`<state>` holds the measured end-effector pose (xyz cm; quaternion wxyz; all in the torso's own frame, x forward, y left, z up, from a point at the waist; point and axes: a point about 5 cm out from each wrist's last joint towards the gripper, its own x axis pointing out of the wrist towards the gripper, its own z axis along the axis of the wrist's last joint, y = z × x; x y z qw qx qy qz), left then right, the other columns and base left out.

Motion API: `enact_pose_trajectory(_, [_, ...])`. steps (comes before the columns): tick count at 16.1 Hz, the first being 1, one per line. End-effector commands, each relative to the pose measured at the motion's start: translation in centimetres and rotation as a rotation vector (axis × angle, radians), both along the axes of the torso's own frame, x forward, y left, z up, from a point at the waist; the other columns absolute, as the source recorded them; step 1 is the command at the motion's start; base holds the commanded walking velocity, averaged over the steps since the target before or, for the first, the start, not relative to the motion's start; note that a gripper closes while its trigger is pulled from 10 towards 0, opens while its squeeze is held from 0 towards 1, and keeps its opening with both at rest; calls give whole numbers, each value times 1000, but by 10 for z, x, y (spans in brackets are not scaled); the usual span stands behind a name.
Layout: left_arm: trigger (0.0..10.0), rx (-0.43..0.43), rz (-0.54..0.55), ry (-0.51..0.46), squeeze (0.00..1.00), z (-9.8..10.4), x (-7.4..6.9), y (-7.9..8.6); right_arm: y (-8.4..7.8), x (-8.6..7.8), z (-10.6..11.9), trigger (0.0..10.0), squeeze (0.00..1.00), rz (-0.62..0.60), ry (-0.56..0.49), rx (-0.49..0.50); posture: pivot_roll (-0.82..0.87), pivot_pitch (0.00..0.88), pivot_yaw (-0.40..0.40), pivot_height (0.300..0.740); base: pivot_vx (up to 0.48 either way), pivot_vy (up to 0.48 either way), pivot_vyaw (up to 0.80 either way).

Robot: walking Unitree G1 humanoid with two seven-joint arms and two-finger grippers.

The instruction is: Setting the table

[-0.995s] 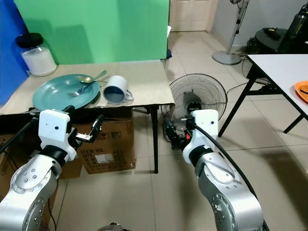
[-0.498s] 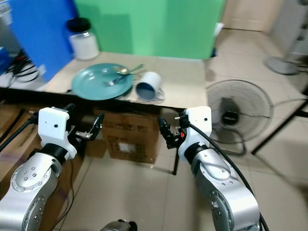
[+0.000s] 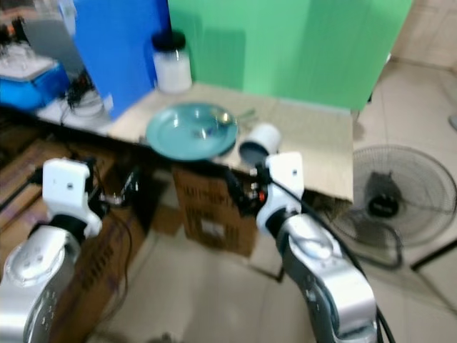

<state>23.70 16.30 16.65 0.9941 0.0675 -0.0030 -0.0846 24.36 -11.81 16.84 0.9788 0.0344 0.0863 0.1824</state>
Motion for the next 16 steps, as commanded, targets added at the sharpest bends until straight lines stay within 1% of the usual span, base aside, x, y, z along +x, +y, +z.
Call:
enact_pose_trajectory(1, [10000,-8,-17,-1,0,0,-1,-5,-7,0,-2,10000,0,-30,9,-4,155,0,33,740,262,0,0])
enact_pose_trajectory(8, [10000,-4,-38,-1,0,0,-1,-6,-10,5,1,10000,0,-65,-33,-35,156,0,27,740,265,0,0])
enact_pose_trajectory(10, [10000,-4,-40,0,0,0,-1,-5,-9,5,2,10000,0,-63,-37,-28,157,0,26,740,278,0,0])
enact_pose_trajectory(13, [10000,-5,-52,-2,0,0,-1,-6,-8,6,3,10000,0,-62,-47,-29,157,0,26,740,299,0,-727])
enact_pose_trajectory(16, [10000,2,-78,3,0,0,-1,-8,-10,7,3,10000,0,-79,-59,-42,153,0,32,740,300,0,0])
